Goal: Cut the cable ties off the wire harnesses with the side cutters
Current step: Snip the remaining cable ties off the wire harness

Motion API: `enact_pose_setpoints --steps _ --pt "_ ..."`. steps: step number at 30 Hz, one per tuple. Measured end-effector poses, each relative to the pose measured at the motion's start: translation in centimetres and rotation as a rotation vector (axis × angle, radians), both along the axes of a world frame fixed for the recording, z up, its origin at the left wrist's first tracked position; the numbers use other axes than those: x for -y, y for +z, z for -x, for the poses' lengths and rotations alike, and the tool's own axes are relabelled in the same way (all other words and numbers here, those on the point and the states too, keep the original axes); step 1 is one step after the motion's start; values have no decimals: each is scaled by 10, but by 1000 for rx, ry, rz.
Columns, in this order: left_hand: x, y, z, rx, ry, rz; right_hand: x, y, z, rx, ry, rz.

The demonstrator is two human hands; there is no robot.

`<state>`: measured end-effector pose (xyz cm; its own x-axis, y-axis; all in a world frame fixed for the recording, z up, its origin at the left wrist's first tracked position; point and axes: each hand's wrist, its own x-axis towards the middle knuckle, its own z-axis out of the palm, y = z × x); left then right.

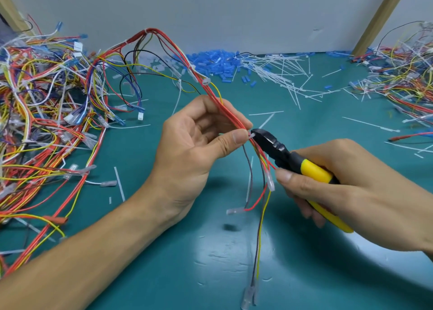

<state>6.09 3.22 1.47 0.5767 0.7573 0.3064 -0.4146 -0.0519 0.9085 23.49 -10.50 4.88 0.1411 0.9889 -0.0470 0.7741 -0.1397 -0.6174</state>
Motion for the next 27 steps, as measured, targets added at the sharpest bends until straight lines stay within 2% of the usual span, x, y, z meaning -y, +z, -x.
enact_pose_setpoints --steps 4,27 --pt "1 1 1 20 -8 21 -1 0 2 126 -33 -70" --pt "-2 2 1 -38 16 -54 -3 -3 7 131 -69 -35"
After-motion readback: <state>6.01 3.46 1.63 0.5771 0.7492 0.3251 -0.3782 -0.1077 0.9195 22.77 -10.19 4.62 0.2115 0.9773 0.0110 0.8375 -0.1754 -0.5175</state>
